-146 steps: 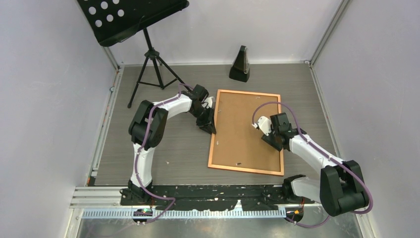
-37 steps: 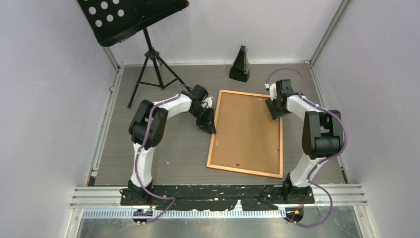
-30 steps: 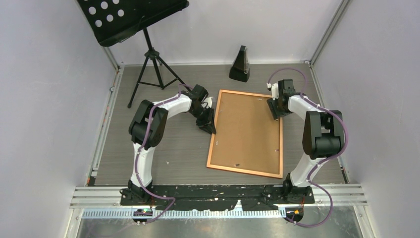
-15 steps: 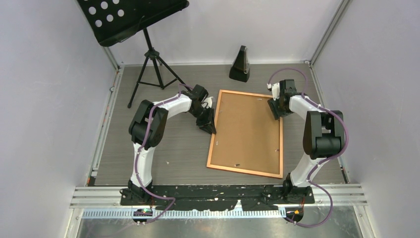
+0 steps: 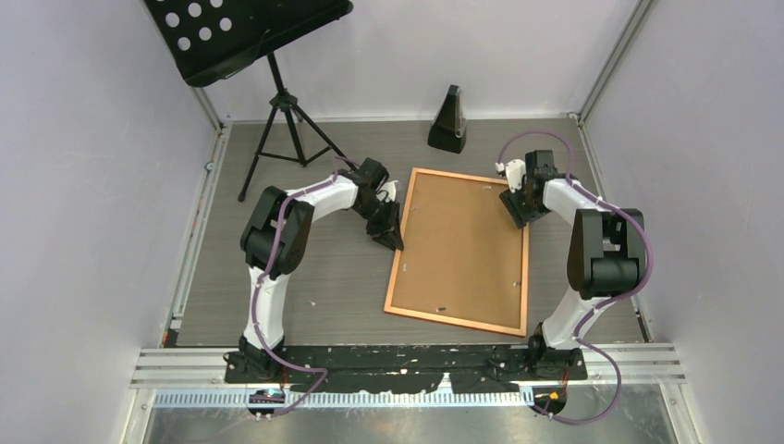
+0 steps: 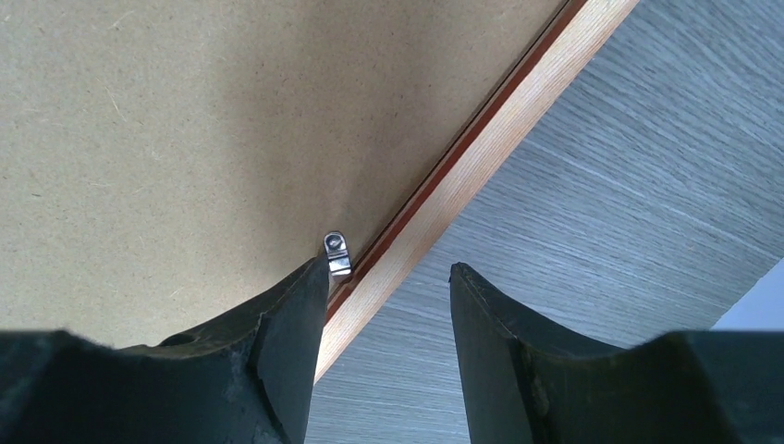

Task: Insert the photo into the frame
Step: Install the photo frame at the center of the board.

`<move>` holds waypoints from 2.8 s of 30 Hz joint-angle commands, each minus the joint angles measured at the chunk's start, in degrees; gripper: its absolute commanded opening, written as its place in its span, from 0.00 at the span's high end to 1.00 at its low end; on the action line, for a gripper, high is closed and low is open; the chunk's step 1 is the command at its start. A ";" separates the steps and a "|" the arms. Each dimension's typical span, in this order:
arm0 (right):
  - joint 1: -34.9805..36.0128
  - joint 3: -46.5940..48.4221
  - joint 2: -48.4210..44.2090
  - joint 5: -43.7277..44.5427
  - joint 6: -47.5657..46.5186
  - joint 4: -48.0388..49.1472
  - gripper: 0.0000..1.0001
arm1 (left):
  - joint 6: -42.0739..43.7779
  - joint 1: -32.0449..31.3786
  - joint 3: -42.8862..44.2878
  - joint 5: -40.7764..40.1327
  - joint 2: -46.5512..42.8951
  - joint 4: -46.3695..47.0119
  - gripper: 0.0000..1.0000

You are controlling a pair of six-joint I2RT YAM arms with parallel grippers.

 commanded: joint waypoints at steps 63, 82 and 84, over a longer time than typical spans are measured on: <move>-0.94 -5.75 -2.06 14.38 10.13 16.92 0.47 | 0.99 -0.15 -1.18 1.13 2.53 0.70 1.00; -0.94 4.45 4.47 11.19 18.47 8.86 0.47 | 3.14 -3.10 -0.47 1.79 4.04 -0.68 1.00; -0.94 5.73 5.43 10.45 19.51 7.86 0.47 | 3.27 -3.22 -0.54 1.69 3.99 -0.75 1.00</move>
